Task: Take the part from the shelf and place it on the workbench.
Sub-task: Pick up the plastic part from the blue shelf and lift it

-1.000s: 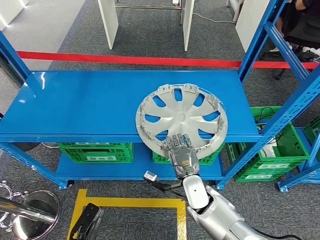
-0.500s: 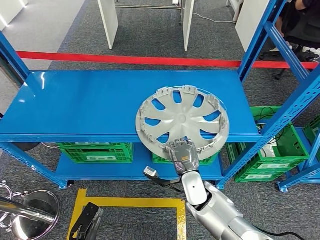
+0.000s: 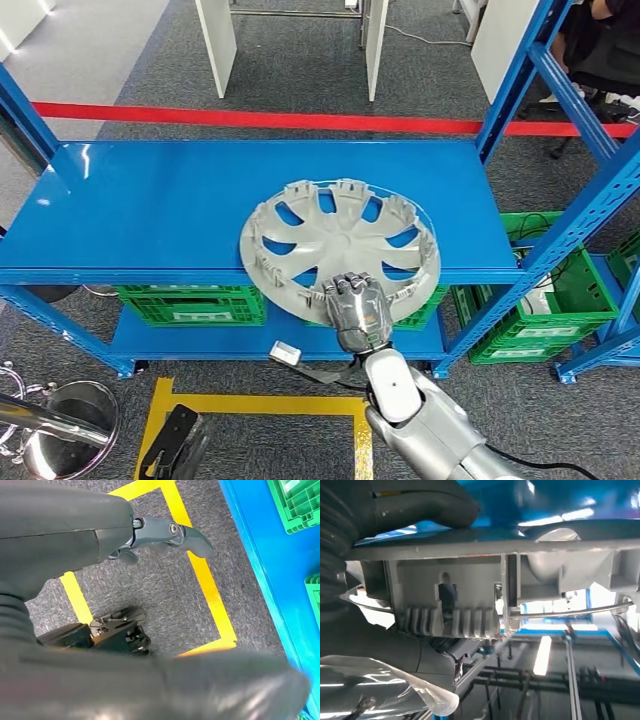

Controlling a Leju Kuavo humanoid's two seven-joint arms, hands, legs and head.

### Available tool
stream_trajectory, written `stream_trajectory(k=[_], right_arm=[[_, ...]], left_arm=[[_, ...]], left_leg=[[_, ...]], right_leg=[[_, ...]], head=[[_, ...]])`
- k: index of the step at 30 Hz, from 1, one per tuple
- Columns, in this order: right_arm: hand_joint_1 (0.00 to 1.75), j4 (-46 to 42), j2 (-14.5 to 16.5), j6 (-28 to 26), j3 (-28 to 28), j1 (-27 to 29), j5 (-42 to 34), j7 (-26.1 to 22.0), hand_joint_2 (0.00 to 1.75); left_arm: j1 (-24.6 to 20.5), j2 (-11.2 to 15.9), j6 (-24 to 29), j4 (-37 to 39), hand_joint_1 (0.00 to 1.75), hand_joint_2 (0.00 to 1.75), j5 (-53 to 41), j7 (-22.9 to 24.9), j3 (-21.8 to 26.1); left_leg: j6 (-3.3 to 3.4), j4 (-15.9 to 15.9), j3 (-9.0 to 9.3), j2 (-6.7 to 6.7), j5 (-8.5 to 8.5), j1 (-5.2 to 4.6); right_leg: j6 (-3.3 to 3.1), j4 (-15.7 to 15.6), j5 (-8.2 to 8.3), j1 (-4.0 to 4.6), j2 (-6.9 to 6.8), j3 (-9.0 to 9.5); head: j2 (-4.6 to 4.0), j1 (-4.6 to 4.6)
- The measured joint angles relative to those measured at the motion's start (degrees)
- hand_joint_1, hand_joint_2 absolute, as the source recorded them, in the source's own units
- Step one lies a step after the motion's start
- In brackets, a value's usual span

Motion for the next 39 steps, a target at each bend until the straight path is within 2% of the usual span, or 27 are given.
stream_trajectory(k=[6, 11, 24, 33, 39], right_arm=[[1.75, -5.57, -0.17, -2.00, -0.82, 1.19, -0.59, -1.92, 1.75], [1.75, -9.31, -0.59, -4.70, -1.11, 2.01, -1.47, -5.39, 1.75], [1.75, -22.56, -1.68, -4.84, -1.28, 5.04, -0.80, -15.94, 1.75], [1.75, -26.99, -2.10, -4.84, -1.29, 5.92, -4.09, -22.26, 1.75], [1.75, -29.80, -2.27, -4.84, -2.19, 6.97, -4.70, -24.59, 1.75]], left_arm=[[-0.04, 0.00, -0.19, 0.00, 0.00, 1.75, -0.23, -0.36, -0.01], [-0.09, 0.00, -0.57, 0.21, 0.00, 1.75, -0.36, -1.03, -0.09], [-1.42, -0.22, -0.92, 1.46, 0.00, 1.75, -1.08, -2.73, -0.77], [-1.98, -0.64, -1.30, 2.67, 0.00, 1.75, -1.18, -3.80, -0.82], [-2.17, -0.75, -1.40, 3.22, 0.00, 1.75, -1.57, -3.80, -0.73]], left_leg=[[0.00, 0.00, -0.02, 0.00, 0.00, 0.00], [0.00, 0.00, -0.02, 0.00, 0.00, 0.00], [0.00, 0.00, -0.02, 0.00, 0.00, 0.00], [0.01, 0.04, -0.01, 0.00, -0.01, -0.02], [0.59, 0.62, -0.17, 0.00, -0.28, -0.31]], right_leg=[[0.00, 0.00, 0.00, 0.00, 0.00, -0.02], [0.00, 0.00, 0.00, 0.00, 0.01, -0.02], [0.00, 0.00, -0.01, 0.00, 0.00, -0.02], [0.01, -0.02, 0.01, -0.01, -0.01, 0.00], [0.53, -0.25, 0.20, -0.31, -0.01, 0.11]], head=[[0.00, 0.01], [0.00, 0.01], [0.00, 0.00], [0.00, 0.01], [0.00, -0.03]])
